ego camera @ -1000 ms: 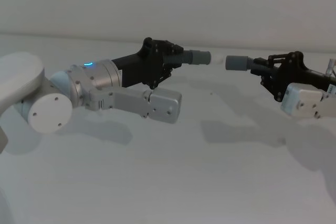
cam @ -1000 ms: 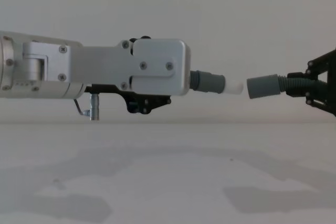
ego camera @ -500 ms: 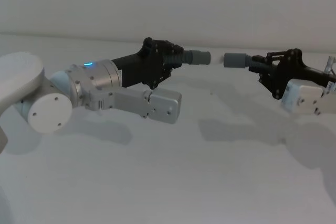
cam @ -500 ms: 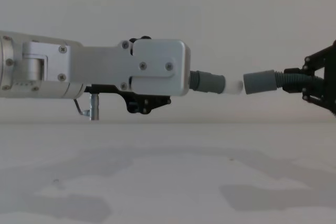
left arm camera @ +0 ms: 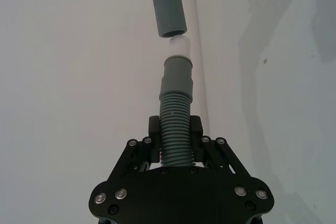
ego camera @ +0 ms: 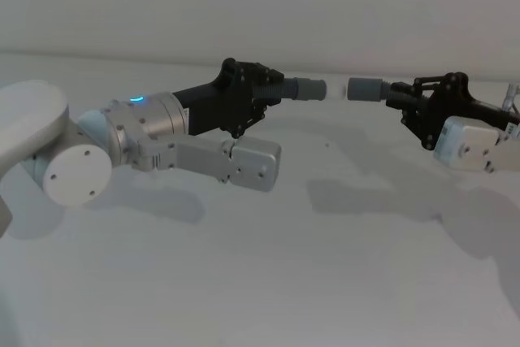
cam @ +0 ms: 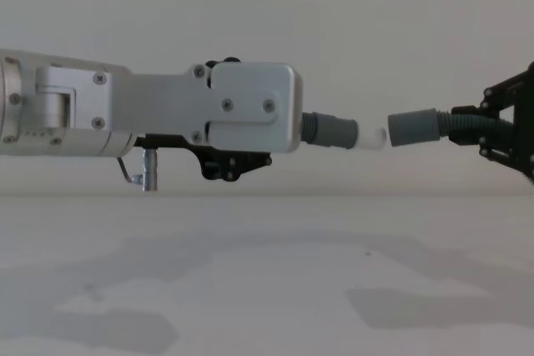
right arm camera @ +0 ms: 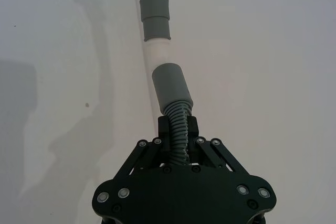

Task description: Use both hands to pick up one end of the pipe from the table, align the ends, and insert them.

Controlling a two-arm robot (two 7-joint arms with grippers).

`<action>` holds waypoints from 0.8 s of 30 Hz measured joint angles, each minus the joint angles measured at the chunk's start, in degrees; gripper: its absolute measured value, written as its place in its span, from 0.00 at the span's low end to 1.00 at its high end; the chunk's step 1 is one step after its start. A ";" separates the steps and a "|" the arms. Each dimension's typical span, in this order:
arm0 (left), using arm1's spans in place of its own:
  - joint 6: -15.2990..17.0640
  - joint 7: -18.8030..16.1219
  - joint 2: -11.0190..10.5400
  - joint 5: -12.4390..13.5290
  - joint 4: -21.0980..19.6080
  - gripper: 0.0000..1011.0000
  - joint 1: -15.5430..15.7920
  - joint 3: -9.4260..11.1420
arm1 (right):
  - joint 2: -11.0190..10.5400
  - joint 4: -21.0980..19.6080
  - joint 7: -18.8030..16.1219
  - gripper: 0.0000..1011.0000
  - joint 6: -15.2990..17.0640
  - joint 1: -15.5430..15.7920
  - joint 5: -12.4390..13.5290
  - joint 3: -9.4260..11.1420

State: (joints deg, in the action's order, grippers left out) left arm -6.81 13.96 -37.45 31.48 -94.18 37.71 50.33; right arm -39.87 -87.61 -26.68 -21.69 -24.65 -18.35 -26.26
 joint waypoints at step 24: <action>0.00 0.00 0.00 -0.01 0.01 0.32 0.00 0.00 | 0.42 0.36 -0.01 0.18 0.57 -0.77 -0.54 -0.83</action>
State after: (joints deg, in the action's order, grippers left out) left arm -6.81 13.96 -37.45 31.47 -94.17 37.70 50.33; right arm -39.46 -87.26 -26.70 -21.12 -25.42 -18.90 -27.08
